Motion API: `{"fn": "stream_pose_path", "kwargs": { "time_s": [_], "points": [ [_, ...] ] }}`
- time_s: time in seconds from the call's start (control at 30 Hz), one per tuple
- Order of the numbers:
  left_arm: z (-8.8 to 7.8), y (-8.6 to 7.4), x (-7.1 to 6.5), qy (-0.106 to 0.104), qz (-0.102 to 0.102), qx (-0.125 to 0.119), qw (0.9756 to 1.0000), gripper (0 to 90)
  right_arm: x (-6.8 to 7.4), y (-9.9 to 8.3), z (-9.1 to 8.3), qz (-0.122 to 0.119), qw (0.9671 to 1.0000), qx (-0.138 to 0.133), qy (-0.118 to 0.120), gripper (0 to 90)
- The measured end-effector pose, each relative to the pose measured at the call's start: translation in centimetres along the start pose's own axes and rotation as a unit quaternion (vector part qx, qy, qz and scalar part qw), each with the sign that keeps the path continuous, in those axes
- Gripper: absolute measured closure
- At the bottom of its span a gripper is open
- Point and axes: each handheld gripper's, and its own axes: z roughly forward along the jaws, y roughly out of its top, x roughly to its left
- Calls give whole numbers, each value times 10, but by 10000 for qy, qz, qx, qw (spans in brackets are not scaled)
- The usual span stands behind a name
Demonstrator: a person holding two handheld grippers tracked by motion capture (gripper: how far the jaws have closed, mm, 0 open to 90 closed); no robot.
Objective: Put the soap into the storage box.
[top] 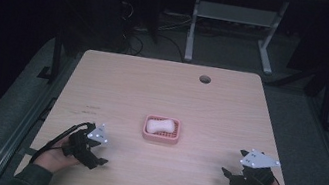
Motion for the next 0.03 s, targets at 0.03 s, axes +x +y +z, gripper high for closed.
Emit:
{"fn": "stream_pose_path", "kwargs": {
  "time_s": [0.03],
  "points": [
    [0,-1,0,1,-9,-17,10000,248,0,0,0,-4,10000,-5,-2,137]
  ]
}}
